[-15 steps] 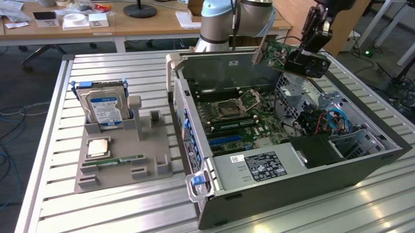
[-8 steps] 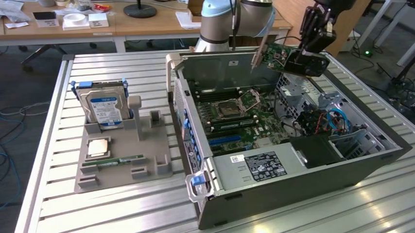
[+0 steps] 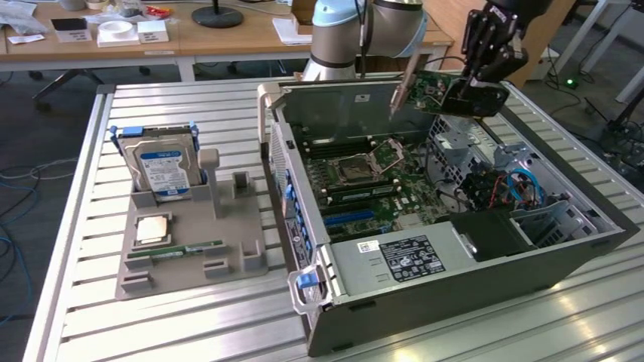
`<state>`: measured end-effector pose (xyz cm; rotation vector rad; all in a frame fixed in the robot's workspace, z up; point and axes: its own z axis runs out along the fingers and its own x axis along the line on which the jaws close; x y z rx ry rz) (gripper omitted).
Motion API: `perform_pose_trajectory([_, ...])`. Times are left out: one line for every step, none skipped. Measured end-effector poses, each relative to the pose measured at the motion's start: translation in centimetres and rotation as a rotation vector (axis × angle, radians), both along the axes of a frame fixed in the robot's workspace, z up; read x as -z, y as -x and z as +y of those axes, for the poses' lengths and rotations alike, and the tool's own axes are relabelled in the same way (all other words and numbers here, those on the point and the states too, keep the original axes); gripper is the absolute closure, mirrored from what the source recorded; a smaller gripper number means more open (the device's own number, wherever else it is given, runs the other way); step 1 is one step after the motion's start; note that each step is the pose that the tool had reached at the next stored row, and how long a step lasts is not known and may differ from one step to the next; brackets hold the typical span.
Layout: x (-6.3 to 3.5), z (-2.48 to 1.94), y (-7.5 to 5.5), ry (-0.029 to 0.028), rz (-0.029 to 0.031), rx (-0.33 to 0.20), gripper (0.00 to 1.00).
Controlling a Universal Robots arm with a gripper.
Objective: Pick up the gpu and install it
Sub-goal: 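Insert the gpu into the slot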
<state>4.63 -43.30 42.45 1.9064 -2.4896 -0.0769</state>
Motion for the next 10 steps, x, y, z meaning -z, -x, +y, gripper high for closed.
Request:
perform_pose_trajectory([0.01, 0.0, 0.0, 0.0, 0.0, -0.02, 0.74])
perform_pose_trajectory([0.01, 0.0, 0.0, 0.0, 0.0, -0.038, 0.74])
perform_pose_trajectory([0.02, 0.0, 0.0, 0.0, 0.0, -0.056, 0.74])
perform_pose_trajectory([0.02, 0.0, 0.0, 0.0, 0.0, -0.074, 0.74])
perform_pose_trajectory([0.03, 0.0, 0.0, 0.0, 0.0, -0.092, 0.74])
perform_pose_trajectory([0.03, 0.0, 0.0, 0.0, 0.0, -0.11, 0.74])
perform_pose_trajectory([0.04, 0.0, 0.0, 0.0, 0.0, -0.128, 0.74])
perform_pose_trajectory([0.05, 0.0, 0.0, 0.0, 0.0, -0.146, 0.74])
perform_pose_trajectory([0.06, 0.0, 0.0, 0.0, 0.0, -0.165, 0.74])
perform_pose_trajectory([0.06, 0.0, 0.0, 0.0001, 0.0, -0.183, 0.74])
